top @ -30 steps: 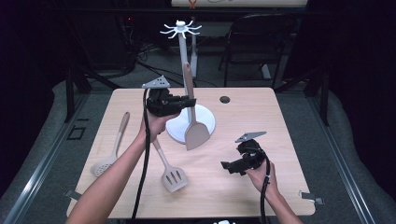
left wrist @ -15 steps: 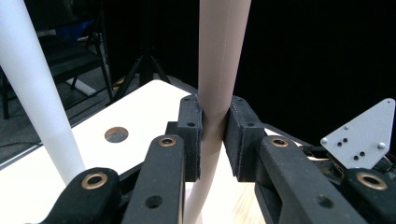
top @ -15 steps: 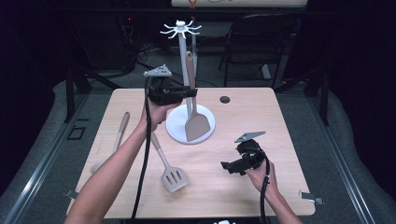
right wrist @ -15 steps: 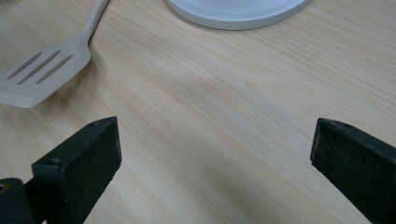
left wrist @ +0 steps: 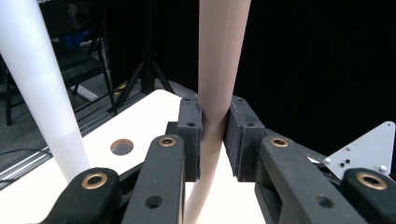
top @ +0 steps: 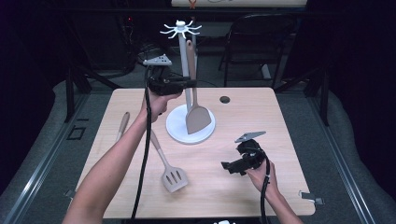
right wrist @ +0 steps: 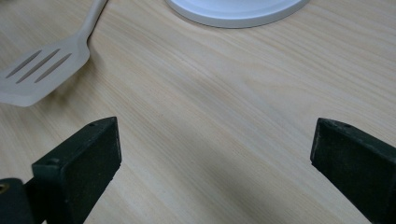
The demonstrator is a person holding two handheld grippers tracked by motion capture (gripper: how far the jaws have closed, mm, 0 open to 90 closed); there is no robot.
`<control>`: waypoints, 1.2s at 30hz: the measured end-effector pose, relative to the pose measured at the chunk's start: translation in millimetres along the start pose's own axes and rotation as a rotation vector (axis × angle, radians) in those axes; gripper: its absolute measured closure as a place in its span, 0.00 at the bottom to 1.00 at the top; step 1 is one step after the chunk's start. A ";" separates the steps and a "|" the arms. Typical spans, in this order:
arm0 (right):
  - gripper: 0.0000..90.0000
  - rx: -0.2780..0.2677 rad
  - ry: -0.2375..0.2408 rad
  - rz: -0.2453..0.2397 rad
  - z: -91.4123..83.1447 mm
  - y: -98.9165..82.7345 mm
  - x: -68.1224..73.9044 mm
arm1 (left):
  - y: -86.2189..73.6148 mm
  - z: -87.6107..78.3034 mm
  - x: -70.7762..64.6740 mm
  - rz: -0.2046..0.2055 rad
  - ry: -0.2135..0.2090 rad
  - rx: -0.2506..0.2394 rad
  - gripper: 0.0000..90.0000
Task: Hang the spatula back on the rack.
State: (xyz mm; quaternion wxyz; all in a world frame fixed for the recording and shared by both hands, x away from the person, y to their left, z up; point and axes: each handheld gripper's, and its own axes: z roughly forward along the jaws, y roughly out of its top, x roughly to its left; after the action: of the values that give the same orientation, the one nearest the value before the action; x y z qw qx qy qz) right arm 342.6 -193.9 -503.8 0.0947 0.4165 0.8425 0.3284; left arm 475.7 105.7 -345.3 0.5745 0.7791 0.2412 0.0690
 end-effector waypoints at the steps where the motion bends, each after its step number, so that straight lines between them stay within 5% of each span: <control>1: 0.02 0.013 -0.017 -0.014 -2.0 0.7 -0.8 | 1.1 0.3 0.8 -0.002 0.000 -0.004 0.86; 19: 0.02 -0.009 -0.009 -0.007 -1.2 0.1 -0.1 | 8.4 -2.7 15.8 -0.054 -0.013 -0.010 0.86; 36: 0.02 -0.008 -0.006 -0.006 -0.6 -0.5 -1.2 | 6.9 0.9 22.3 -0.053 0.010 0.000 0.85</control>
State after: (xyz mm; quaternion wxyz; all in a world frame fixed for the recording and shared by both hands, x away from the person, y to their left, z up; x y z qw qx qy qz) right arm 342.8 -195.3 -503.8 0.0997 0.4147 0.8420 0.3305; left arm 497.6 113.5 -343.0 0.5748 0.7722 0.2646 0.0573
